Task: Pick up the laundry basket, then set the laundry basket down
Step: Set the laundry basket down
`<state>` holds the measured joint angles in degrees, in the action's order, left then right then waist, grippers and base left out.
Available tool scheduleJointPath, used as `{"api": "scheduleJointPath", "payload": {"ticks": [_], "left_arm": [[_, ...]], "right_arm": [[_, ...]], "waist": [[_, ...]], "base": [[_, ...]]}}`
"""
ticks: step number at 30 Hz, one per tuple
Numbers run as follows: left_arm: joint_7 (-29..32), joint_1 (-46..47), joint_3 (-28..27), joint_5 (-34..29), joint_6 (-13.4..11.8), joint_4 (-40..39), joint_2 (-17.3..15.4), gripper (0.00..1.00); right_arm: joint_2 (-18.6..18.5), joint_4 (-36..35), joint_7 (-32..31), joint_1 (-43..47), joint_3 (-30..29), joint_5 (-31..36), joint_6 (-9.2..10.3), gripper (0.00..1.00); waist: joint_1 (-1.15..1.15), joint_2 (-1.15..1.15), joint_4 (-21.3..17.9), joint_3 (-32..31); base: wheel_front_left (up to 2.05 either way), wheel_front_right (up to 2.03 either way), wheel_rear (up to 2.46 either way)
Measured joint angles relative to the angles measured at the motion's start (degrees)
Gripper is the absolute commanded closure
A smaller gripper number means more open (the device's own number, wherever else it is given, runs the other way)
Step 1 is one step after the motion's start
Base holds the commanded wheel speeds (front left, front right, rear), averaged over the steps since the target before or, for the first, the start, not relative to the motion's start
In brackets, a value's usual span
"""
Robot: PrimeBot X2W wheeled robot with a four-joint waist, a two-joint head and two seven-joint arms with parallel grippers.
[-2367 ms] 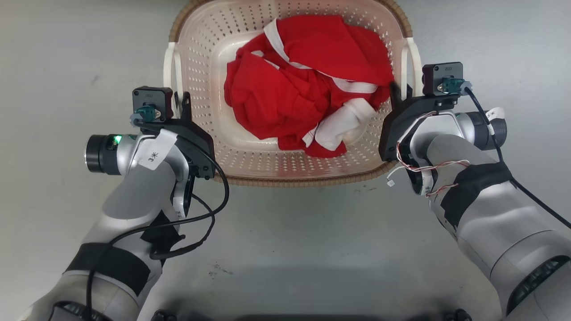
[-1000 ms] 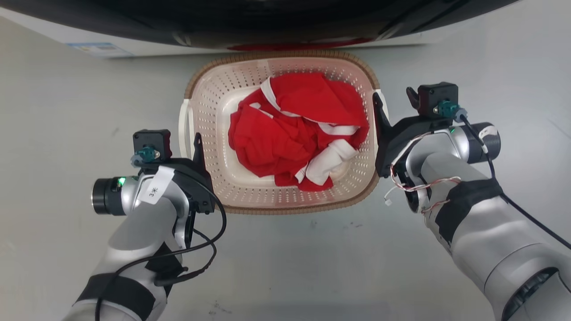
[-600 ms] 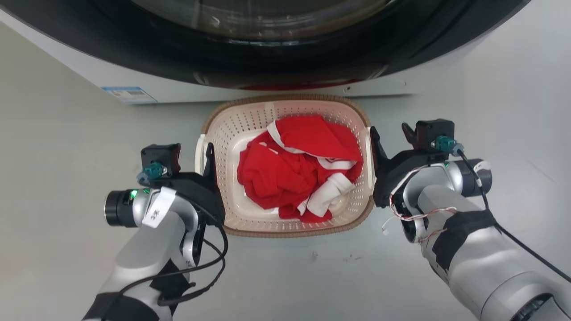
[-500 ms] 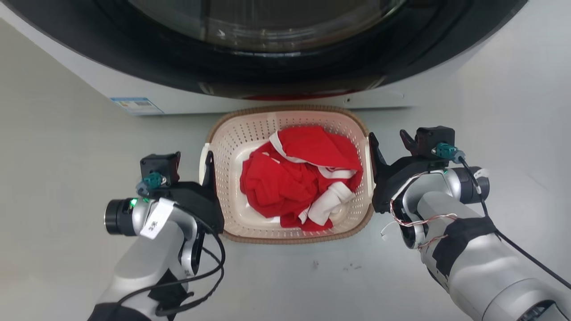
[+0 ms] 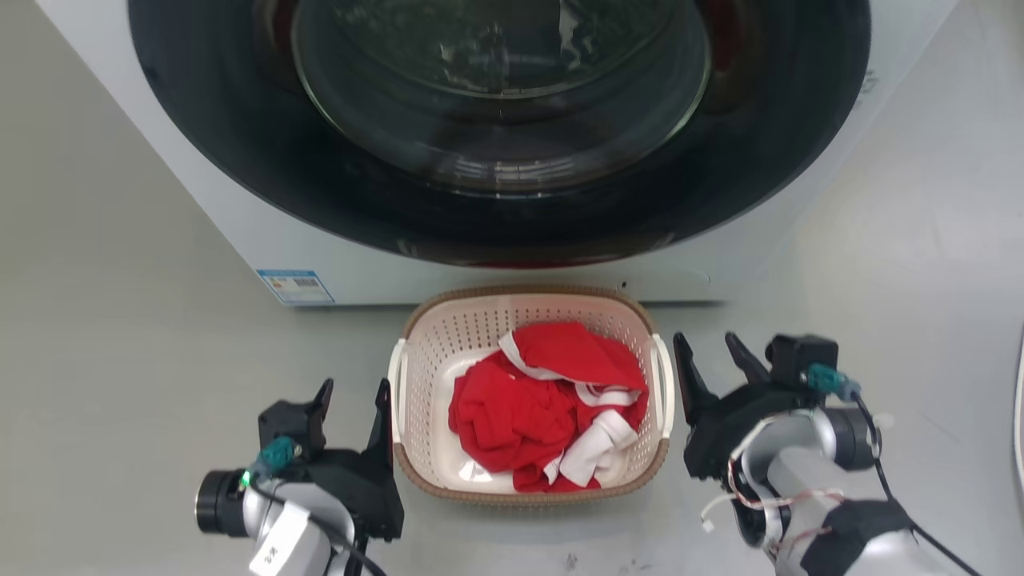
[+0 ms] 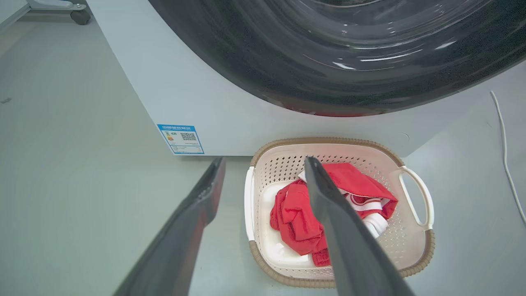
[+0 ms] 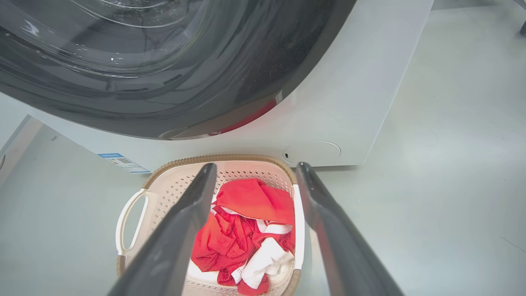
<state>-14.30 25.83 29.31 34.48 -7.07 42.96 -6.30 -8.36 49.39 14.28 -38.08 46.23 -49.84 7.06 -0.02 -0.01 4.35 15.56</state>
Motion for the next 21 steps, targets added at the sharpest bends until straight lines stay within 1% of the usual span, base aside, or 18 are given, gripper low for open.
{"api": "scheduleJointPath", "payload": {"ticks": [2,3,10,16,21], "left_arm": [[0.00,-2.59,-1.01,-0.98,0.00,-2.34,-0.14,0.00],[0.00,-2.59,-1.01,-0.98,0.00,-2.34,-0.14,0.00],[0.00,-12.40,-6.88,-6.17,-0.01,-9.51,-1.00,0.00],[0.00,-20.93,-10.42,-10.42,-0.02,-17.23,-0.77,0.00],[0.00,-26.04,-12.51,-13.61,-0.04,-23.39,-0.37,0.00]], "right_arm": [[-0.58,-2.41,0.01,2.74,-1.16,0.69,0.02,0.00],[-0.58,-2.41,0.01,2.74,-1.16,0.69,0.02,0.00],[-1.02,-11.96,0.00,12.27,-5.91,4.57,0.09,0.00],[-1.21,-18.92,0.00,22.08,-12.37,9.61,0.09,0.00],[-1.19,-25.43,0.01,28.65,-17.22,14.71,0.10,0.00]], "waist": [[0.00,0.00,0.20,-1.69],[0.00,0.00,0.20,-1.69],[0.00,0.00,0.80,-7.72],[0.00,-0.01,0.96,-12.67],[0.00,0.00,0.96,-15.65]], "base": [[0.00,0.00,0.00],[0.00,0.00,0.00],[0.00,0.00,0.00],[0.00,0.00,0.00],[0.00,0.00,0.00]]}}
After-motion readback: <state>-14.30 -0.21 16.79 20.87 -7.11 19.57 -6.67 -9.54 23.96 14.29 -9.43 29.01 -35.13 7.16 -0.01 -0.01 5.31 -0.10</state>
